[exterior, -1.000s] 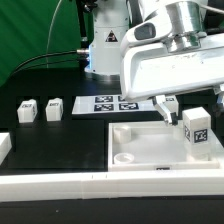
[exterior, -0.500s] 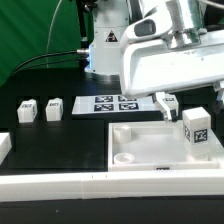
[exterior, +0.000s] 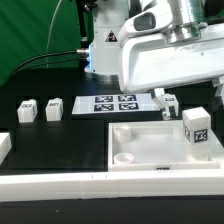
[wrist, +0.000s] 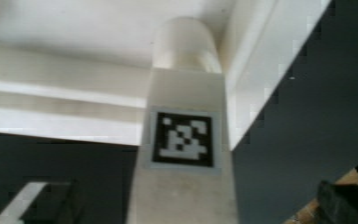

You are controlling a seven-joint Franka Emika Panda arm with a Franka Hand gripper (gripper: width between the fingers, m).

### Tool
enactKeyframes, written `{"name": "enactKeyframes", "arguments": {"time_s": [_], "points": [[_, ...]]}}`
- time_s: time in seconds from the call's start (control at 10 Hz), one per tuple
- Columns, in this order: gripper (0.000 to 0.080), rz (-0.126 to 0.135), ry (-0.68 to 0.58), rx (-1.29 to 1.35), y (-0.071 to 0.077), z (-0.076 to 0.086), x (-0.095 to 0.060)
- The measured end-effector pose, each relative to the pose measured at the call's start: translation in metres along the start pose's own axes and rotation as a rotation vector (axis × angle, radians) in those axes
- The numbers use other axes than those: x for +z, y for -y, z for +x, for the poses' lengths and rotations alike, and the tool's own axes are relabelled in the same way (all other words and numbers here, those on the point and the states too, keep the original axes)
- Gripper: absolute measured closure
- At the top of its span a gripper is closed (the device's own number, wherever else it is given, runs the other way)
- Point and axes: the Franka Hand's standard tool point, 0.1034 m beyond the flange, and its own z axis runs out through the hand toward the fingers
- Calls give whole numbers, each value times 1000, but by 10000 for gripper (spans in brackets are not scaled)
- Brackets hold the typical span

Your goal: Assemble one leg

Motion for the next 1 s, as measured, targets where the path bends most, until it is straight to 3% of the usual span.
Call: {"name": "enactKeyframes", "arguments": {"time_s": [0.1,0.3,0.5,0.8,1.0], "points": [[151,28,123,3,2,-6,4],[151,57,261,7,-4,5,0],[151,104,476,54,2,-1,-7],[151,108,480,58,2,4,-4],[151,91,478,134,4,11,0]]}}
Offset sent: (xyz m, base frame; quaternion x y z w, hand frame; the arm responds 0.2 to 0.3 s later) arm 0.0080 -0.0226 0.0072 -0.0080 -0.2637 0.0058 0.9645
